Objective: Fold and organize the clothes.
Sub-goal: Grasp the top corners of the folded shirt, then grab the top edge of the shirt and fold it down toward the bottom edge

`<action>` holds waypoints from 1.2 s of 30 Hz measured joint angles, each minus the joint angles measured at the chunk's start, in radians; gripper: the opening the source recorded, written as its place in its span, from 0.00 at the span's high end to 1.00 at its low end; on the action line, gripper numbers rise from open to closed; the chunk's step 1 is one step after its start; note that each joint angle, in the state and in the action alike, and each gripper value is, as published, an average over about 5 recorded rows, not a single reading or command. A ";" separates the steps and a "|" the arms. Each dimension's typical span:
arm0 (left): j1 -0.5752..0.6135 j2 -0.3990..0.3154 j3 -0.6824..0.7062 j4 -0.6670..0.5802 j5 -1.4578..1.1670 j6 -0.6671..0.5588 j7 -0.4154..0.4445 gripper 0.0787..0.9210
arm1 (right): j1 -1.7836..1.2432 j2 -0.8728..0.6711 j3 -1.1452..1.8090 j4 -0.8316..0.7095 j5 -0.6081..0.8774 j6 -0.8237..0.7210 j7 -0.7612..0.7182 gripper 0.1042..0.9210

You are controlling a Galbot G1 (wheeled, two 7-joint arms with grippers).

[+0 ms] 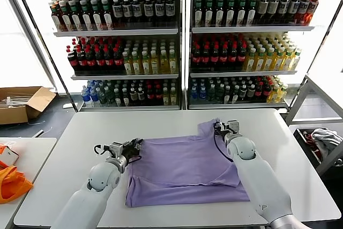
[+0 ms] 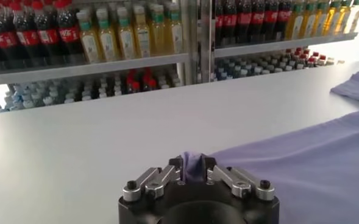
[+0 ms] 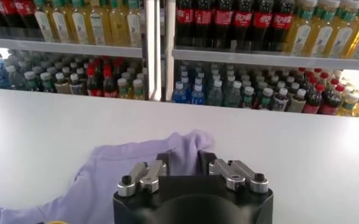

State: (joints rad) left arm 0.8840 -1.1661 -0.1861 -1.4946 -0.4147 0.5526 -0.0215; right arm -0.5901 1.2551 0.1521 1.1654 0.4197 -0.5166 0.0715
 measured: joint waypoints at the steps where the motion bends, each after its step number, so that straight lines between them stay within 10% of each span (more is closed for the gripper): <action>1: 0.001 0.000 -0.001 0.000 0.000 -0.001 0.000 0.89 | -0.001 0.001 0.000 0.000 -0.001 0.002 -0.002 0.81; 9: 0.009 -0.003 -0.005 -0.001 0.007 -0.018 0.001 0.99 | -0.015 0.004 0.009 0.008 -0.003 0.021 -0.005 1.00; 36: 0.164 0.015 -0.077 -0.209 0.065 -0.169 0.009 0.99 | -0.227 -0.068 0.172 0.433 0.015 0.082 0.039 1.00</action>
State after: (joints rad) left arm 1.0475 -1.1507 -0.2629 -1.7034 -0.3502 0.3832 -0.0129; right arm -0.8171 1.1872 0.3246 1.5985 0.4349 -0.4350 0.1102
